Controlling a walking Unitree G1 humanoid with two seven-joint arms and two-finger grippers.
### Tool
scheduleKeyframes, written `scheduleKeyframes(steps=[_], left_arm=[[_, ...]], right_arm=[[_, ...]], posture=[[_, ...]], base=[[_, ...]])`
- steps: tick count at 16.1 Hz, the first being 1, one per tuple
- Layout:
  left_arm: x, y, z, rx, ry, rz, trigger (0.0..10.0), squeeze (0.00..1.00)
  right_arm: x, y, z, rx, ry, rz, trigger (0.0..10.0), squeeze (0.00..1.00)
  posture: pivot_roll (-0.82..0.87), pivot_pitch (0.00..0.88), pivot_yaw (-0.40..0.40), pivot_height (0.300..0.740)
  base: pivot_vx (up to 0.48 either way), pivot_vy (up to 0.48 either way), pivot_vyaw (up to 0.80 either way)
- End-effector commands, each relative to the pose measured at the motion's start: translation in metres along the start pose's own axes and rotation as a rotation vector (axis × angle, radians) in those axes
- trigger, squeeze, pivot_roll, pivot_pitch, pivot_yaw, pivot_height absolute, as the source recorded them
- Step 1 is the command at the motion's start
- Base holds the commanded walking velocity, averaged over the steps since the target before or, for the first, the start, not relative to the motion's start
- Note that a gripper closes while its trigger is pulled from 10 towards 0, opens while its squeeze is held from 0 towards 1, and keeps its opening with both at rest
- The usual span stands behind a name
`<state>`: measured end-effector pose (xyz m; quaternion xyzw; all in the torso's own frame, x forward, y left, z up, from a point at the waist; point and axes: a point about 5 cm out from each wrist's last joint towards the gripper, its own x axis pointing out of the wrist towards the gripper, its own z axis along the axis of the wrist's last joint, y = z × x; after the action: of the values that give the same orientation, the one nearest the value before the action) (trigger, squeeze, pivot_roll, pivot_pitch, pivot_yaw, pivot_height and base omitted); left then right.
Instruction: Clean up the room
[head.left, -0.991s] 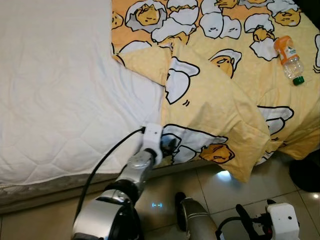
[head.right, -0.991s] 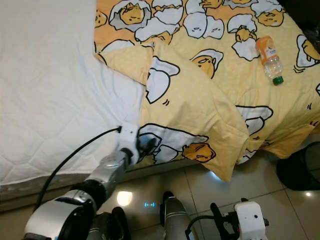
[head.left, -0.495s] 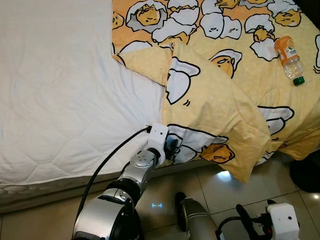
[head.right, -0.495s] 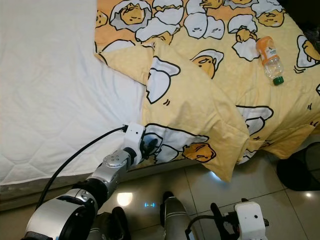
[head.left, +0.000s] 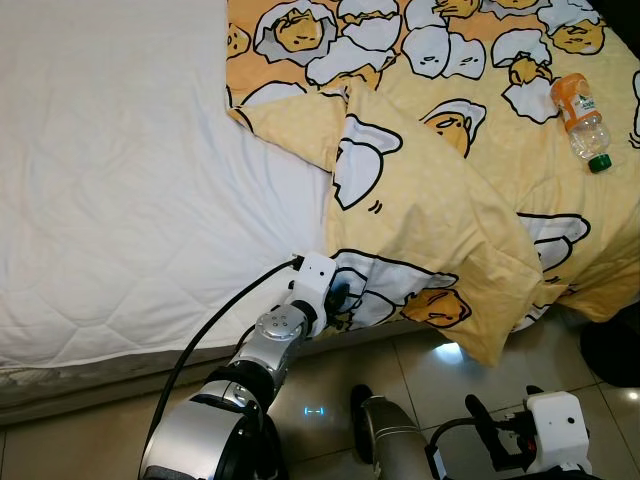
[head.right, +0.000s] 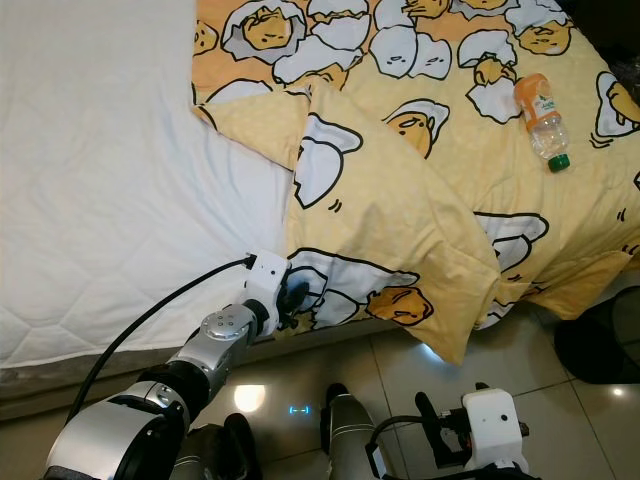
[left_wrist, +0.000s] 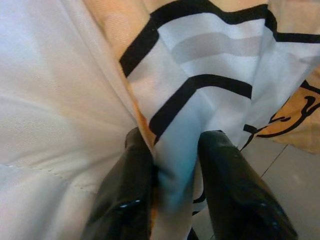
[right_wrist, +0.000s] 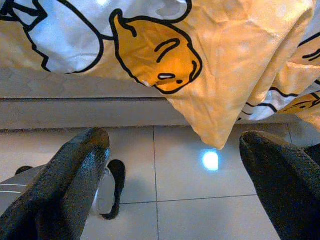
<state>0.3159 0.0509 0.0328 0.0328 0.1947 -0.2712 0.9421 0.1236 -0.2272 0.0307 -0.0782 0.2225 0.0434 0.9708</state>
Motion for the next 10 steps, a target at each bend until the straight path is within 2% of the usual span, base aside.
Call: scheduleKeyframes(steps=[1, 4, 6, 7, 9, 10], left_arm=[[-0.001, -0.019, -0.019, -0.046, 0.066, -0.077, 0.0, 0.0], [0.001, -0.018, -0.013, -0.089, 0.046, -0.059, 0.0, 0.0], [0.003, -0.019, -0.009, -0.082, 0.04, -0.045, 0.0, 0.0], [0.005, -0.022, -0.005, -0.073, 0.033, -0.042, 0.0, 0.0], [0.007, -0.026, -0.001, -0.06, 0.024, -0.051, 0.0, 0.0], [0.007, -0.028, -0.001, -0.054, 0.024, -0.056, 0.0, 0.0]], right_arm=[[-0.004, -0.002, -0.01, 0.003, 0.051, -0.015, 10.0, 0.0], [-0.004, -0.001, -0.01, 0.007, 0.045, -0.016, 10.0, 0.0], [-0.005, 0.002, -0.01, 0.032, 0.035, 0.006, 10.0, 0.0], [-0.005, 0.009, -0.009, 0.054, 0.031, 0.077, 10.0, 0.0], [-0.005, 0.023, -0.008, 0.034, 0.041, 0.214, 10.0, 0.0], [-0.004, 0.024, -0.007, 0.04, 0.039, 0.222, 10.0, 0.0]], posture=[[-0.39, 0.273, -0.006, 0.74], [-0.39, 0.273, -0.001, 0.74], [-0.38, 0.274, -0.001, 0.74], [-0.39, 0.276, -0.001, 0.74], [-0.39, 0.277, -0.001, 0.74], [-0.39, 0.278, 0.002, 0.74]], base=[[0.0, 0.0, 0.0], [0.0, 0.0, 0.0], [0.0, 0.0, 0.0], [0.0, 0.0, 0.0], [0.0, 0.0, 0.0], [0.0, 0.0, 0.0]])
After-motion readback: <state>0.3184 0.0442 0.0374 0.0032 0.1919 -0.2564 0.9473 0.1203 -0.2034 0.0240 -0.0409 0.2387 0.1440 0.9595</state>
